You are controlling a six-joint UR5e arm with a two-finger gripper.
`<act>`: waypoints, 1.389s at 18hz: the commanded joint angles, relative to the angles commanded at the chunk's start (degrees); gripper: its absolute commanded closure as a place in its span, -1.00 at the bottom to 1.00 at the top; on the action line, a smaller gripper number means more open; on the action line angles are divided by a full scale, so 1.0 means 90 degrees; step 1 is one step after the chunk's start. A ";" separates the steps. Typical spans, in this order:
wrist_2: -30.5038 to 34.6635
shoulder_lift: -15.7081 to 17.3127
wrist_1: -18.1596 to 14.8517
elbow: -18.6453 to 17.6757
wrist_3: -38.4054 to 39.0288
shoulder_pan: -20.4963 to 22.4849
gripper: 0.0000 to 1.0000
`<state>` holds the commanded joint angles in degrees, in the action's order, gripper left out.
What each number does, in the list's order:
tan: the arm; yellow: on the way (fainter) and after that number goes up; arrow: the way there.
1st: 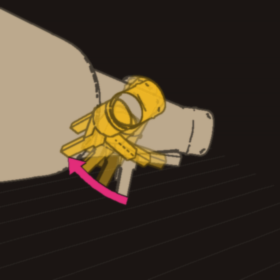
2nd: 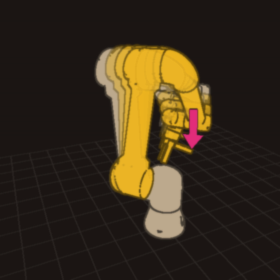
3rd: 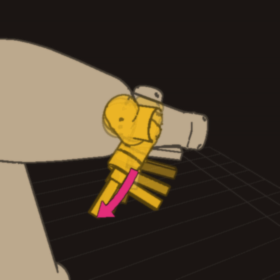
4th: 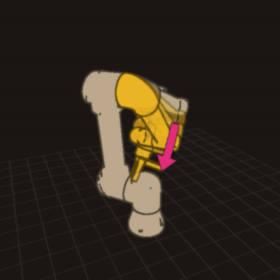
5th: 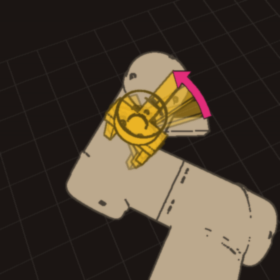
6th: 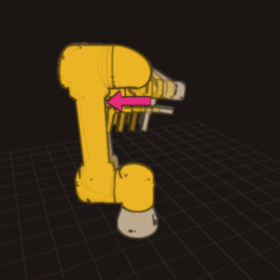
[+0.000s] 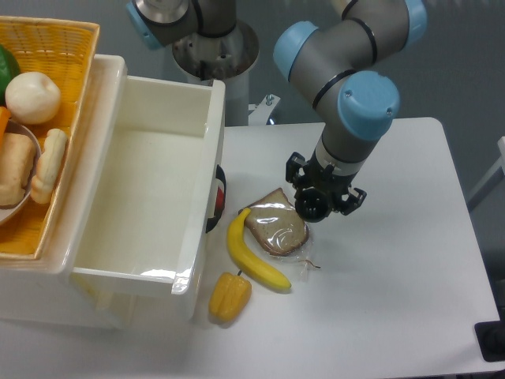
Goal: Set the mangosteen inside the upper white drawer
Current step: 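Lift the held dark mangosteen up with the gripper, then carry the mangosteen over the open white drawer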
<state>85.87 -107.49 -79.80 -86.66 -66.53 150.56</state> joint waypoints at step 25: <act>-0.2264 0.2128 -0.1045 -0.0127 0.3241 -0.0243 0.45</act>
<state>65.49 -88.34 -89.21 -87.80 -37.37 148.37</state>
